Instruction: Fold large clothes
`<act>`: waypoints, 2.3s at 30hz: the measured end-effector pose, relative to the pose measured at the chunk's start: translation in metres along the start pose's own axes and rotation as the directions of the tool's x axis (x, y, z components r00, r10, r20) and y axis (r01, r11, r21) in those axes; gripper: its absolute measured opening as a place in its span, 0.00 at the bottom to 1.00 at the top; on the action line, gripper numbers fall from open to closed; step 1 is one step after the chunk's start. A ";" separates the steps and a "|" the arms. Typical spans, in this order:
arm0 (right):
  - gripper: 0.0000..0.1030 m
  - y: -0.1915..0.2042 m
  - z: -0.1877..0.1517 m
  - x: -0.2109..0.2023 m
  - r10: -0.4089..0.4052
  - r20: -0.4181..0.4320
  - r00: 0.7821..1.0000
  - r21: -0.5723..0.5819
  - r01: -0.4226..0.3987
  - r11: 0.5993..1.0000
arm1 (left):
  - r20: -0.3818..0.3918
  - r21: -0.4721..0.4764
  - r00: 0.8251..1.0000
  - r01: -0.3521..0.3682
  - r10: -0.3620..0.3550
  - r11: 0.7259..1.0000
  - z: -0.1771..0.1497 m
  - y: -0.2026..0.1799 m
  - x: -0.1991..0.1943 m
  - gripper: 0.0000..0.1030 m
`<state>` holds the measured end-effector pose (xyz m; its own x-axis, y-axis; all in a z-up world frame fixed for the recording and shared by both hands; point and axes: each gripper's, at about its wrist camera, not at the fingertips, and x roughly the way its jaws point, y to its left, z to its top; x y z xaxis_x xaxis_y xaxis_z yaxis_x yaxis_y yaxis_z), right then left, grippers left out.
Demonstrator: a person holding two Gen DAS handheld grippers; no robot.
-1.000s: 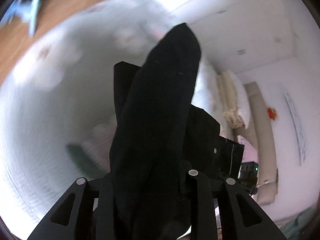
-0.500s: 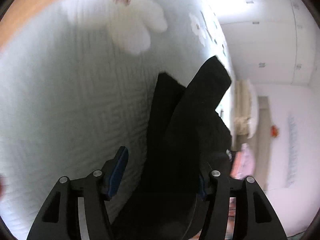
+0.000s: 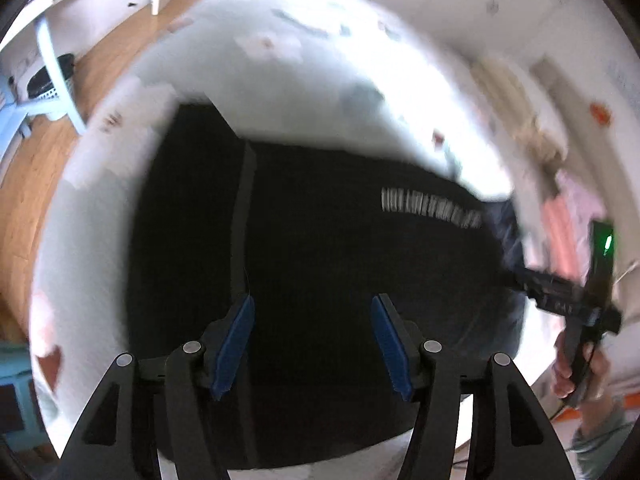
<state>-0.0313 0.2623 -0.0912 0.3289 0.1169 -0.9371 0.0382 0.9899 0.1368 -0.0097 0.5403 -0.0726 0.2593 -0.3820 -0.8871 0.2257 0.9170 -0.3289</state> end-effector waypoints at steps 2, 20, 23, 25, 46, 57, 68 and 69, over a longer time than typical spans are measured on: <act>0.76 0.013 -0.007 0.031 -0.058 -0.056 0.997 -0.034 0.056 0.998 | -0.011 0.009 0.997 -0.079 0.079 0.997 -0.021 0.006 0.029 0.61; 0.86 -0.008 -0.065 -0.073 0.087 -0.011 0.996 0.033 -0.086 0.996 | 0.178 -0.001 0.968 -0.178 0.175 0.984 -0.051 -0.092 -0.101 0.61; 0.86 0.000 -0.087 -0.114 0.038 -0.013 0.999 -0.023 -0.039 0.999 | 0.224 0.021 0.956 -0.200 0.191 0.980 -0.064 -0.125 -0.144 0.62; 0.87 -0.001 -0.104 -0.144 0.029 -0.017 0.999 -0.036 -0.030 0.999 | 0.258 0.026 0.948 -0.202 0.189 0.979 -0.073 -0.145 -0.170 0.62; 0.89 0.011 -0.145 -0.392 -0.044 0.263 0.964 0.013 0.042 0.999 | 0.488 0.065 0.823 -0.368 0.292 0.927 -0.127 -0.317 -0.352 0.74; 0.90 0.005 -0.152 -0.423 -0.088 0.358 0.930 0.038 0.080 0.996 | 0.517 -0.062 0.759 -0.427 0.395 0.902 -0.147 -0.313 -0.378 0.75; 0.90 0.005 -0.149 -0.393 -0.078 0.286 0.955 0.059 0.063 0.996 | 0.414 -0.134 0.798 -0.422 0.438 0.897 -0.149 -0.280 -0.355 0.75; 0.90 0.006 -0.148 -0.391 -0.083 0.282 0.956 0.059 0.069 0.996 | 0.403 -0.132 0.801 -0.427 0.442 0.894 -0.145 -0.278 -0.350 0.75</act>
<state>-0.2991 0.2346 0.2285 0.5769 0.0069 -0.8168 0.1164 0.9891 0.0906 -0.2989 0.4360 0.2825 0.6859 0.0532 -0.7258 -0.0330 0.9986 0.0420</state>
